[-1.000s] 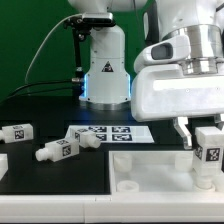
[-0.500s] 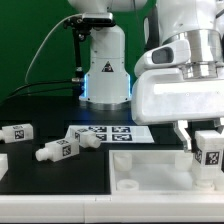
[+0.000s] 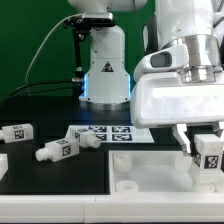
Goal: Assemble square table
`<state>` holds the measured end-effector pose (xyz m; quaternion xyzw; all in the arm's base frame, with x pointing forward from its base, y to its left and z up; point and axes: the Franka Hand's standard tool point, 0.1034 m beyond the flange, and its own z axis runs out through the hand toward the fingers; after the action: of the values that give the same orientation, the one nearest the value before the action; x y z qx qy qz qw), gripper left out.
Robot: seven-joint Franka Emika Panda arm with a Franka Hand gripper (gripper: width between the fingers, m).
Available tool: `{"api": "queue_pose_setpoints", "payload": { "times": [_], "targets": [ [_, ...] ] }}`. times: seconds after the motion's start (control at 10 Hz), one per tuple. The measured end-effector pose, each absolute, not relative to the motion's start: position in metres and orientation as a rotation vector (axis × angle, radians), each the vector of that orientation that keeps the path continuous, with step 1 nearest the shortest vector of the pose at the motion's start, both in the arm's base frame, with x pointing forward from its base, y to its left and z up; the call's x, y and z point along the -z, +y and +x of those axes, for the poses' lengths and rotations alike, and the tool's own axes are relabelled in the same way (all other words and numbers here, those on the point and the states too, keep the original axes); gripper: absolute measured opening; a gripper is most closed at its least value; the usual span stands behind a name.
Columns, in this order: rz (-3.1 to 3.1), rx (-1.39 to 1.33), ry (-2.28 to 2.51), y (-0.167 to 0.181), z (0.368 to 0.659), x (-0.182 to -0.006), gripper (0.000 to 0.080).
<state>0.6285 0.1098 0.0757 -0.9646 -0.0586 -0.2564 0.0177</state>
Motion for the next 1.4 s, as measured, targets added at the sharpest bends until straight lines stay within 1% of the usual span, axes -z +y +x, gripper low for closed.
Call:
{"api": "queue_pose_setpoints", "payload": {
  "times": [0.2, 0.3, 0.4, 0.5, 0.6, 0.7, 0.9, 1.0, 1.2, 1.3, 1.4],
  "targets": [
    [-2.997, 0.796, -0.182, 0.110, 0.628, -0.075, 0.0284],
    [-2.997, 0.796, -0.182, 0.110, 0.628, -0.075, 0.0466],
    [-2.997, 0.796, -0.182, 0.110, 0.628, -0.075, 0.0584],
    [-3.001, 0.773, -0.183, 0.110, 0.628, -0.074, 0.0584],
    [-3.009, 0.716, -0.180, 0.111, 0.628, -0.074, 0.0636],
    [-3.017, 0.645, -0.160, 0.108, 0.636, -0.083, 0.0645],
    [-3.045, 0.362, -0.154, 0.103, 0.644, -0.086, 0.0649],
    [-3.050, 0.270, -0.149, 0.100, 0.648, -0.088, 0.0649],
    [-3.043, -0.056, -0.034, 0.100, 0.636, -0.083, 0.0649],
    [-3.034, -0.173, 0.066, 0.109, 0.635, -0.083, 0.0649],
    [-3.013, -0.141, 0.137, 0.117, 0.640, -0.080, 0.0649]
  ]
}}
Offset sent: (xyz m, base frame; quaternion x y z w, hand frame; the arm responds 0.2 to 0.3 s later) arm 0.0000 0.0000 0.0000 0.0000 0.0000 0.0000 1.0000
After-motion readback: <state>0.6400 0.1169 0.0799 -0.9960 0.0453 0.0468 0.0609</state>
